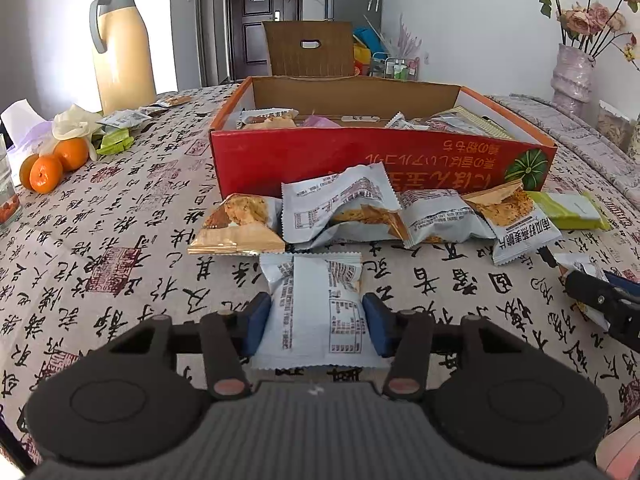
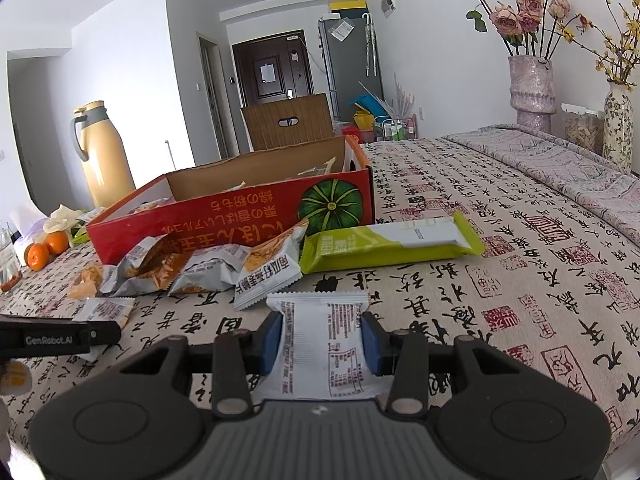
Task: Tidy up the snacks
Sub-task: 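Grasp a white packet with the right tool while the left tool grasps another white packet, then carry both white packets up and over the cardboard box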
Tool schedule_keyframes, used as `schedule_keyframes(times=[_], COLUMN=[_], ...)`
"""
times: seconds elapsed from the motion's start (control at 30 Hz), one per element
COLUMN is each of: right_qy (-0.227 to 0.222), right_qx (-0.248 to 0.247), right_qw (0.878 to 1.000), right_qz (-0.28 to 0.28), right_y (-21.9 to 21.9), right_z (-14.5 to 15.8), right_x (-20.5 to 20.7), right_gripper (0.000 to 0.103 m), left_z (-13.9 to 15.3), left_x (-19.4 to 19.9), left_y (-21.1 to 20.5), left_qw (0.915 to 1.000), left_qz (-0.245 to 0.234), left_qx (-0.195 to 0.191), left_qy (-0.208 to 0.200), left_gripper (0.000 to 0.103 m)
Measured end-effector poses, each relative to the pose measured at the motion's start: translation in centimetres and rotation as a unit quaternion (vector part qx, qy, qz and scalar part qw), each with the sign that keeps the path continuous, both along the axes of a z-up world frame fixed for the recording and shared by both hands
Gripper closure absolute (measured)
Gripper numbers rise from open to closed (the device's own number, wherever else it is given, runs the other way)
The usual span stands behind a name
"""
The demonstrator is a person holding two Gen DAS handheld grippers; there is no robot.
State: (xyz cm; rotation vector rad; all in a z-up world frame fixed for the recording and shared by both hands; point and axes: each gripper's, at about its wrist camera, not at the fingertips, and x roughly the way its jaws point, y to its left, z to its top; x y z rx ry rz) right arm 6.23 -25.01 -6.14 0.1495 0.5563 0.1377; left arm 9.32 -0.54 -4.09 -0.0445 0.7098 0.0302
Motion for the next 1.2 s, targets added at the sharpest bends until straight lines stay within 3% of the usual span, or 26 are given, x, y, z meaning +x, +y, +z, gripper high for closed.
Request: schedule_keyframes(times=[0.73,1.2], right_qy=[-0.018,-0.055], right_qx=[-0.007,-0.017], right_qw=[1.000,0.998], right_qz=[0.001,0.009], right_y=[0.2,1.1], right_z=[1.1,4.1], right_x=[-0.7,1.7], right_gripper=[0.062,0.062], left_z=[2.6,5.3], left_x=[-2.2,-0.4], left_y=[0.3,0.8], left_qw=[0.9986,0.9962], left_qz=[-0.015,-0.017], left_qx=[-0.015,-0.023], left_qy=[-0.048,-0.082], left_gripper=[0.052,0.052])
